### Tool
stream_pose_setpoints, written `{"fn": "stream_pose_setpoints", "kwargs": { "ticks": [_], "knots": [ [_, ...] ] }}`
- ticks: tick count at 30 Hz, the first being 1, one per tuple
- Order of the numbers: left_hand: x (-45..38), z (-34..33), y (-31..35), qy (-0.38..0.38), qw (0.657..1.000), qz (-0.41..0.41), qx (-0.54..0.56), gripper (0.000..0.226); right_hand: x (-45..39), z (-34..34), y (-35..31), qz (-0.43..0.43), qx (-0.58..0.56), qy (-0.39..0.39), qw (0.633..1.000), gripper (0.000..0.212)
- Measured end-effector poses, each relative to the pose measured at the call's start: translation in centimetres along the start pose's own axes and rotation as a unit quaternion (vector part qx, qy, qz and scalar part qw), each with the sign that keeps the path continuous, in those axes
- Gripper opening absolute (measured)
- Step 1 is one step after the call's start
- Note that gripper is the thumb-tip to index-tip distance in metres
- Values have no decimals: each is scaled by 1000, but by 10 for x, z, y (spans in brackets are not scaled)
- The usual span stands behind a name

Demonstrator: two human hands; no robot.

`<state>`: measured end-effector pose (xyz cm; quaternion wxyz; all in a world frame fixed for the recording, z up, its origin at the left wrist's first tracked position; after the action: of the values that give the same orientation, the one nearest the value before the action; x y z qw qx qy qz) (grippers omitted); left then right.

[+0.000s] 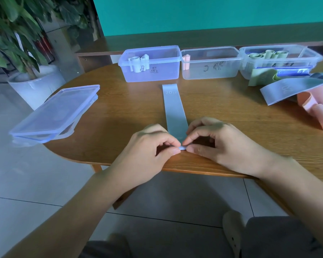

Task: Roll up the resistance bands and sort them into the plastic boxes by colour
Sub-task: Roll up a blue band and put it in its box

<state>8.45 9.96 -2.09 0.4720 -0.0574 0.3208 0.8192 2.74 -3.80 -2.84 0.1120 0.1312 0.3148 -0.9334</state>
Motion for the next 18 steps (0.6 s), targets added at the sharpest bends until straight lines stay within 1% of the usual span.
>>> {"fn": "stream_pose_setpoints", "kwargs": {
  "ticks": [4, 10, 14, 16, 18],
  "knots": [
    [-2, 2, -1, 11, 1000, 8, -7, 12, -2, 1, -2, 18, 29, 17, 999, 14],
    [1, 1, 1, 32, 997, -33, -62, 21, 0, -3, -4, 27, 73, 17, 997, 26],
    [3, 4, 2, 41, 998, -39, -39, 15, 0, -4, -7, 36, 84, 17, 996, 26],
    [2, 3, 2, 31, 998, -37, -40, 10, 0, -4, -7, 36, 86, 19, 995, 25],
    [1, 1, 3, 17, 998, -33, -48, 9, -1, -3, -6, 32, 87, 23, 995, 24]
  ]
}}
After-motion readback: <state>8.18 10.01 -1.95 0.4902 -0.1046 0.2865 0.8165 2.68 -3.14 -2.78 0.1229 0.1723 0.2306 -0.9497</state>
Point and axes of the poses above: each hand's wrist, its own x-axis away from the middle knuckle, its own z-axis out of the back of the hand, y = z × x, the point moved 9 cm from there along -x, towards the middle knuckle, and after that the axes turned 1 degree about z, right-handed, at the moved point
